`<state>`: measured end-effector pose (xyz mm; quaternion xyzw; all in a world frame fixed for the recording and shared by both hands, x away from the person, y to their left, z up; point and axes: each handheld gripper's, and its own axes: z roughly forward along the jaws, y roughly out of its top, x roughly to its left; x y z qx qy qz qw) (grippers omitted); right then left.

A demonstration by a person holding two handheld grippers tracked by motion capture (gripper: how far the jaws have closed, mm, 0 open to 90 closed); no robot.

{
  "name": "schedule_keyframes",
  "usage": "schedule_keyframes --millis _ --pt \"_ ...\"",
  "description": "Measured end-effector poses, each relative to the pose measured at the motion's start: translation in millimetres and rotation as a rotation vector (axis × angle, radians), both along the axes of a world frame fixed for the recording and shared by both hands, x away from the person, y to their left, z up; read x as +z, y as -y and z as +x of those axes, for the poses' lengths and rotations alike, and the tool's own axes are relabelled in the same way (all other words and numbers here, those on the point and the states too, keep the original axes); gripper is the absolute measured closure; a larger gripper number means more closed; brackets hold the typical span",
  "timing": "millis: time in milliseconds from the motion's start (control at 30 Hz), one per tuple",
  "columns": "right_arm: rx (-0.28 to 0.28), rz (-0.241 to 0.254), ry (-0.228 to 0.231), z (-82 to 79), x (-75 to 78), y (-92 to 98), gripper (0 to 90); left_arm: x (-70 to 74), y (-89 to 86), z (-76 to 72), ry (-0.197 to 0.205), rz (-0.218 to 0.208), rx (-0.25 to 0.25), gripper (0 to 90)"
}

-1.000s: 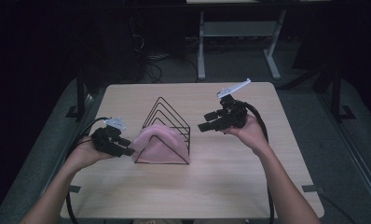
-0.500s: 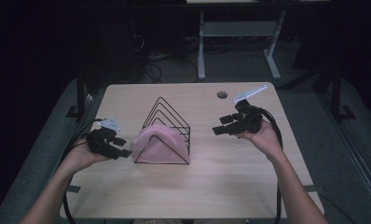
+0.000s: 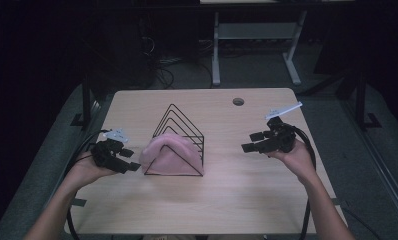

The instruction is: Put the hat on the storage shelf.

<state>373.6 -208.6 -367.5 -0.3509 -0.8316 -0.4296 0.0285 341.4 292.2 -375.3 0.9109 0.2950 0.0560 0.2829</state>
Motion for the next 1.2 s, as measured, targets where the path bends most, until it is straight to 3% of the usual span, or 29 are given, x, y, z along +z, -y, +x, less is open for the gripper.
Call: schedule_keyframes --millis 733,867,1067,1200 --pt "-0.11 -0.065 -0.026 -37.4 -28.7 46.8 28.7 -17.7 -14.2 -19.1 -0.012 -0.028 0.051 37.4" --pt "-0.121 -0.071 -0.038 -47.4 -37.0 54.7 28.2 -22.2 -16.0 -26.3 -0.025 -0.063 0.065 36.5" --pt "-0.141 -0.099 -0.03 -68.6 -44.2 61.3 26.8 -27.8 -18.6 -38.1 -0.009 -0.073 0.106 35.4" --pt "-0.167 -0.091 0.006 -86.1 -45.5 60.3 26.7 -34.8 -20.1 -50.3 0.035 -0.09 0.152 34.7"
